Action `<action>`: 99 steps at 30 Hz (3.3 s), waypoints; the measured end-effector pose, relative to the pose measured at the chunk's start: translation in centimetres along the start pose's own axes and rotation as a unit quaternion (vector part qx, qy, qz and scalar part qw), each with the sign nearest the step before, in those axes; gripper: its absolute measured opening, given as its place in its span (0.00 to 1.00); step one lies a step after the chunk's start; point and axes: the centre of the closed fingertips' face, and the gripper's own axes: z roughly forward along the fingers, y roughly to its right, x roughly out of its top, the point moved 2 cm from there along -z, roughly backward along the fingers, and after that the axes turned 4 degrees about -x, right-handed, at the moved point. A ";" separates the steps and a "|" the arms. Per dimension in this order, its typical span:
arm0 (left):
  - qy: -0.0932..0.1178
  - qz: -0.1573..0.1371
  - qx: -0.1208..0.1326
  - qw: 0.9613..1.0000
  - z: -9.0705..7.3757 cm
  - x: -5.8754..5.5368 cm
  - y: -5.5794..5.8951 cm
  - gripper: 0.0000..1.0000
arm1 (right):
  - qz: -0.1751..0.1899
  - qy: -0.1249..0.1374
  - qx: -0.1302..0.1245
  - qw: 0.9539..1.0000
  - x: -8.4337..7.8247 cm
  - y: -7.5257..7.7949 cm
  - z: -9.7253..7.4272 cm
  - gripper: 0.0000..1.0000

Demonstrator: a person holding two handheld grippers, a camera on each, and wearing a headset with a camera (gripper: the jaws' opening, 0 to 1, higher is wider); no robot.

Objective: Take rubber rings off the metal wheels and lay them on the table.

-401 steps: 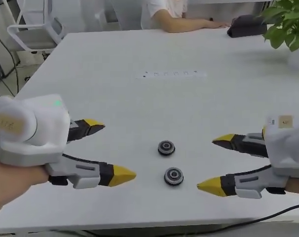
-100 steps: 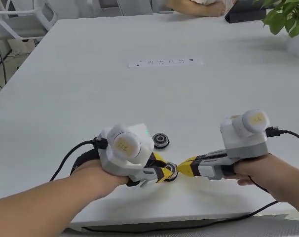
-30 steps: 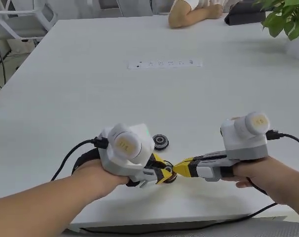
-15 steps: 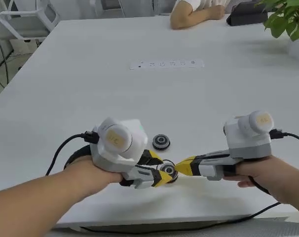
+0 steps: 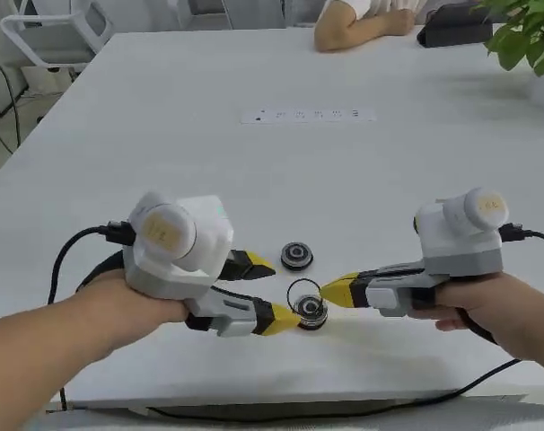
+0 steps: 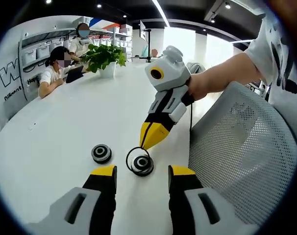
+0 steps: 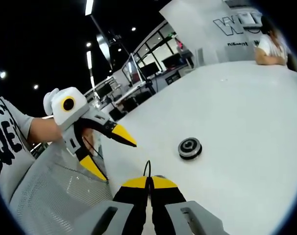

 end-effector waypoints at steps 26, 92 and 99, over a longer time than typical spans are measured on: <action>0.029 -0.040 0.047 0.998 -5.5 -1.2 -1.2 0.56 | -0.029 -0.030 0.026 0.999 1.9 -2.1 3.6 0.00; 0.024 -0.077 0.062 0.995 -6.9 -2.6 -1.7 0.58 | -0.094 -0.065 0.024 0.993 1.2 -2.0 5.4 0.15; 0.020 -0.072 0.056 0.996 -6.3 -2.1 -1.8 0.58 | -0.092 -0.054 0.019 0.994 1.4 -1.6 4.1 0.16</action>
